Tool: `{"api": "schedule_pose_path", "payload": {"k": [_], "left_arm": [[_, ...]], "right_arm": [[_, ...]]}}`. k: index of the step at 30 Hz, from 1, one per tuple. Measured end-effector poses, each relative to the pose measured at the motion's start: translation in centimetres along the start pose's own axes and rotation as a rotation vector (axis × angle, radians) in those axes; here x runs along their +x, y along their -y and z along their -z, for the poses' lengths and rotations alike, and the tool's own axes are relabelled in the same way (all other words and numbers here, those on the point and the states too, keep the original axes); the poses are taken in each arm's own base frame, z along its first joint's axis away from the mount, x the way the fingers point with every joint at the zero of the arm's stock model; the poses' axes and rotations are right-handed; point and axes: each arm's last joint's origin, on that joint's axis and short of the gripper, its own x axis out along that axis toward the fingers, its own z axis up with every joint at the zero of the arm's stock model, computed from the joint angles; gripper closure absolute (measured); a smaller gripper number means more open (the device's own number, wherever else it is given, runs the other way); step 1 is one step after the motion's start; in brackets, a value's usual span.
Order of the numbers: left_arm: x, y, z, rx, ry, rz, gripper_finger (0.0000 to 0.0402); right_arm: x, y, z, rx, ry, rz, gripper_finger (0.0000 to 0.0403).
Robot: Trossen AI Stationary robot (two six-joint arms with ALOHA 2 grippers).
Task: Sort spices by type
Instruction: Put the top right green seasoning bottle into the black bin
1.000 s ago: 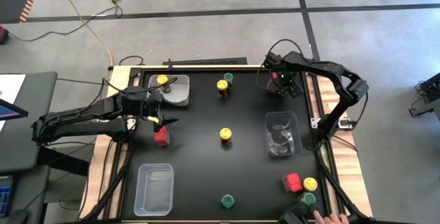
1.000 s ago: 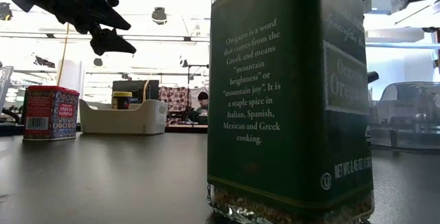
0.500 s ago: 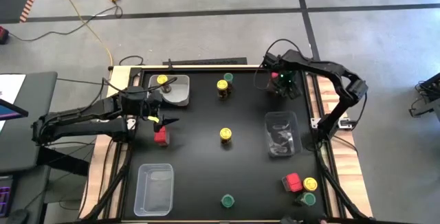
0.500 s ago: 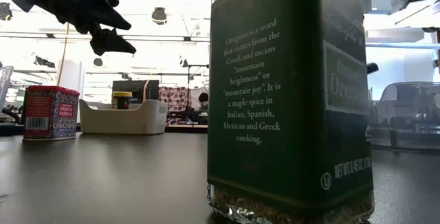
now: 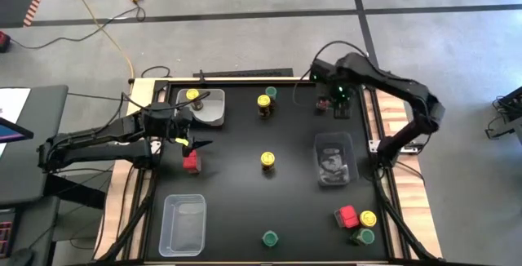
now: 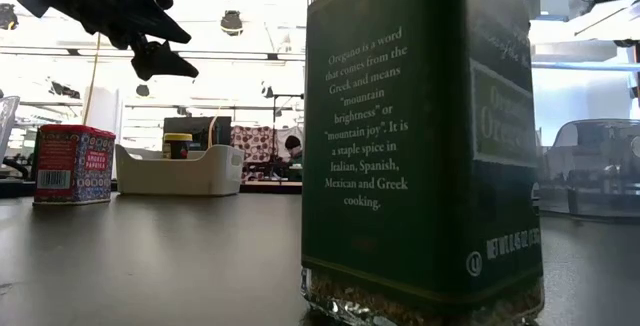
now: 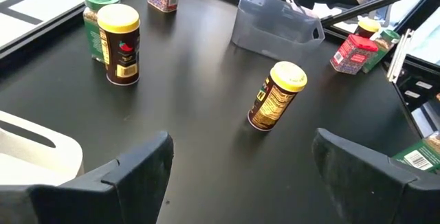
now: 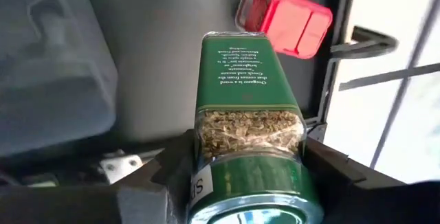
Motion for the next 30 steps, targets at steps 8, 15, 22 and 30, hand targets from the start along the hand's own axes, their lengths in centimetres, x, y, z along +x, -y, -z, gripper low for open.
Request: {"api": "schedule_pose_path", "payload": {"k": [8,15,22,30], "left_arm": [[0.0,0.0,0.0,-0.002,0.000,0.000,0.0069],[0.0,0.0,0.0,-0.002,-0.001,0.000,0.0069],[0.0,0.0,0.0,-0.007,-0.001,0.000,0.0069],[0.0,0.0,0.0,0.001,-0.001,0.001,0.0069]], "right_arm": [[-4.3,-5.4,1.6,0.065,0.221,-0.100,0.0182],[-4.1,-9.5,1.3,0.004,0.209,-0.165,0.0182],[-0.3,-13.0,1.9,-0.076,0.042,-0.191,0.0182],[3.4,-13.9,1.8,-0.090,-0.016,-0.213,0.0182]]}}
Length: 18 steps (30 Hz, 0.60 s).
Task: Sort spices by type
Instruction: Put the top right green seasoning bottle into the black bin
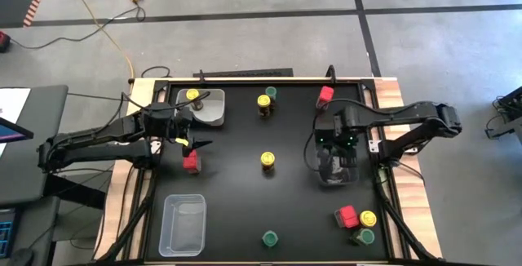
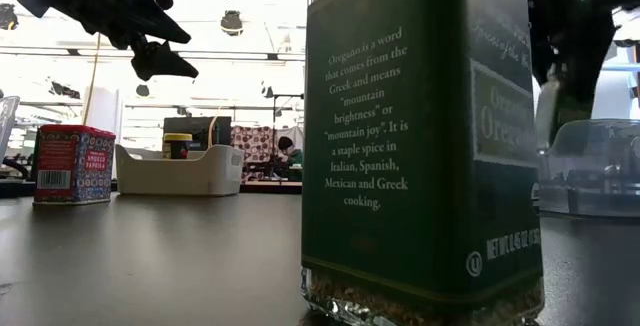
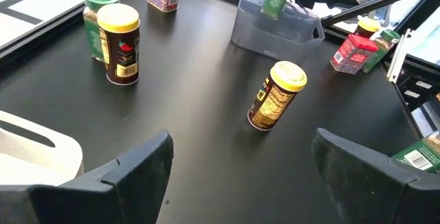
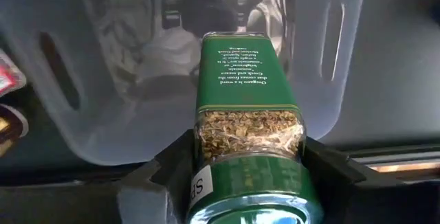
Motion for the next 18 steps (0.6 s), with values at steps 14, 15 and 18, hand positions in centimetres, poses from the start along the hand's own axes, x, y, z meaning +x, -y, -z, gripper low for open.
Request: {"api": "schedule_pose_path", "payload": {"k": [14,15,18], "left_arm": [[0.0,0.0,0.0,0.000,0.000,0.000,0.0069],[0.0,0.0,0.0,0.000,0.000,0.000,0.0069],[0.0,0.0,0.0,0.001,0.000,0.000,0.0069]], "right_arm": [[3.8,1.5,-0.5,0.011,-0.049,-0.021,0.0182],[3.9,1.7,-0.7,0.002,-0.052,-0.022,0.0182],[4.7,1.9,-1.3,-0.033,-0.095,-0.030,0.0182]]}}
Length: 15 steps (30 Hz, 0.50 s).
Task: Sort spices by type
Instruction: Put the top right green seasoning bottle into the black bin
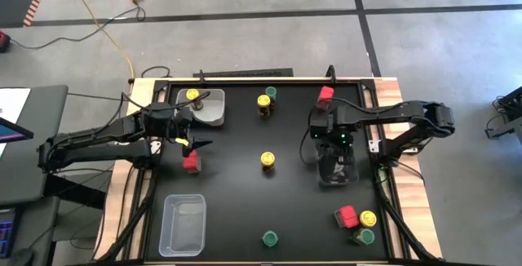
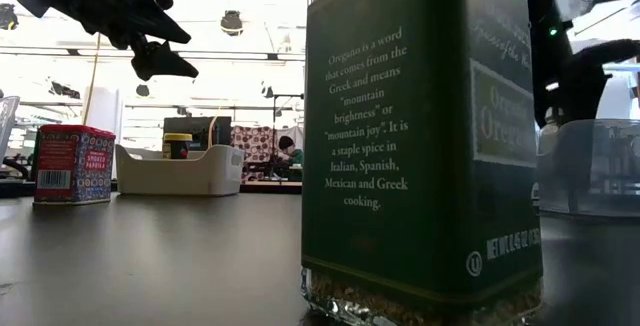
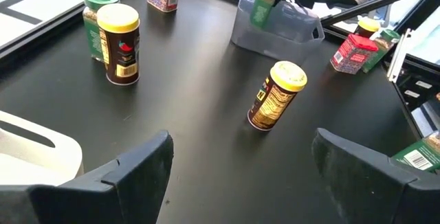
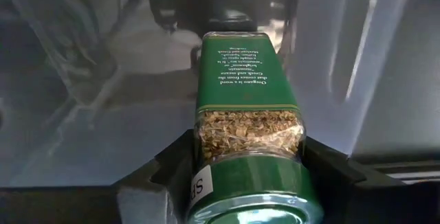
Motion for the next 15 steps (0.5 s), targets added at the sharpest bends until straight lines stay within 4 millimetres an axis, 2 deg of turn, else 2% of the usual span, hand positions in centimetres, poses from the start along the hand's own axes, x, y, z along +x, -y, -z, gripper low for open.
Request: {"api": "schedule_pose_path", "payload": {"k": [5,15], "left_arm": [[0.00,0.00,0.00,0.000,0.000,0.000,0.0069],[0.00,0.00,0.02,0.000,-0.002,-0.001,0.0069]], "right_arm": [[1.00,0.28,-0.85,-0.011,-0.071,-0.013,0.0182],[0.94,0.45,-1.11,-0.011,-0.028,-0.008,0.0182]]}}
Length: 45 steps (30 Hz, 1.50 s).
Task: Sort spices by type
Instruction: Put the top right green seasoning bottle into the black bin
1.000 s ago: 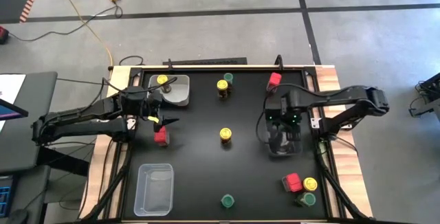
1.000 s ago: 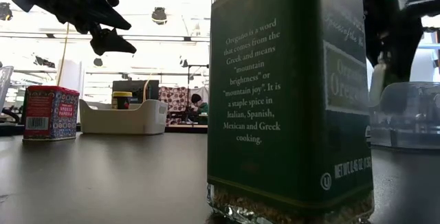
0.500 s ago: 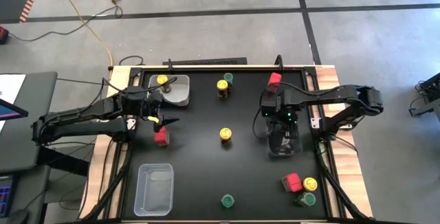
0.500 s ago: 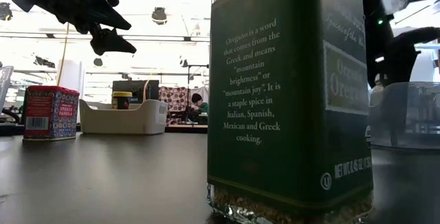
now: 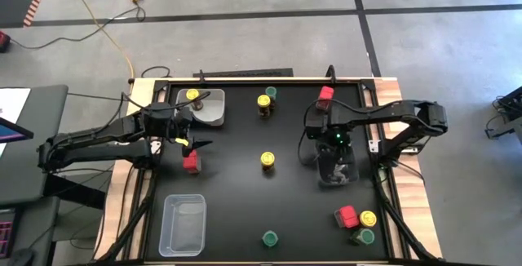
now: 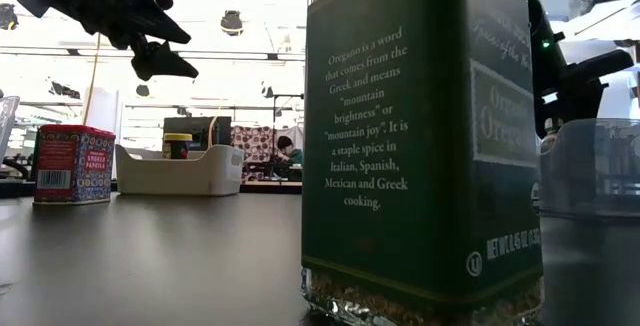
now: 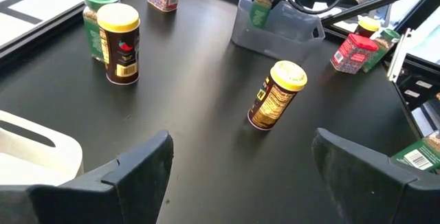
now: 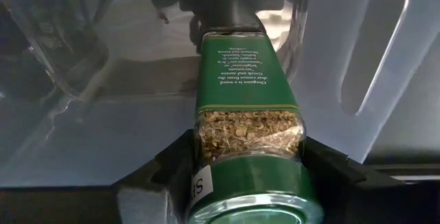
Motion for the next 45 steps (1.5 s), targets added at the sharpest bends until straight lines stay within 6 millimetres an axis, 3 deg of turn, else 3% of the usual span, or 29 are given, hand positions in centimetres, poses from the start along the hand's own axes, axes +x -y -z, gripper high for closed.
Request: {"api": "schedule_pose_path", "payload": {"k": [45], "left_arm": [[0.01,0.00,0.03,0.003,-0.002,0.000,0.0069]], "right_arm": [[0.01,-0.11,-0.20,0.011,0.008,0.061,0.0153]]}}
